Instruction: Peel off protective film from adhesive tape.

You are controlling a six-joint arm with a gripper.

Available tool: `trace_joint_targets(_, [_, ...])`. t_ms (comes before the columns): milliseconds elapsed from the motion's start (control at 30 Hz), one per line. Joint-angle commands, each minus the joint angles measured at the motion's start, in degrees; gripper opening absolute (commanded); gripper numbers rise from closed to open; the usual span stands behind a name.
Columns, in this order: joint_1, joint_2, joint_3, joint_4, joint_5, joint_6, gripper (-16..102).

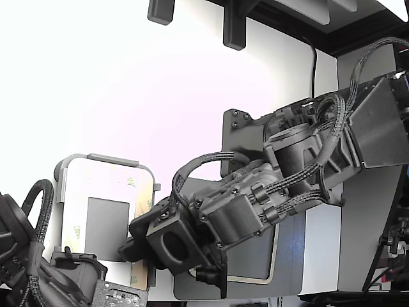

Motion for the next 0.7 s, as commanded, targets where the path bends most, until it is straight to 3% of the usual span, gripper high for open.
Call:
trace_joint_targets(0, [-0.2,0.0,-2.4,-0.6,0.0,0.0,-10])
trace_joint_targets(667, [2.7,-5.0,-3.9,-2.7,1.1,-0.7,-10])
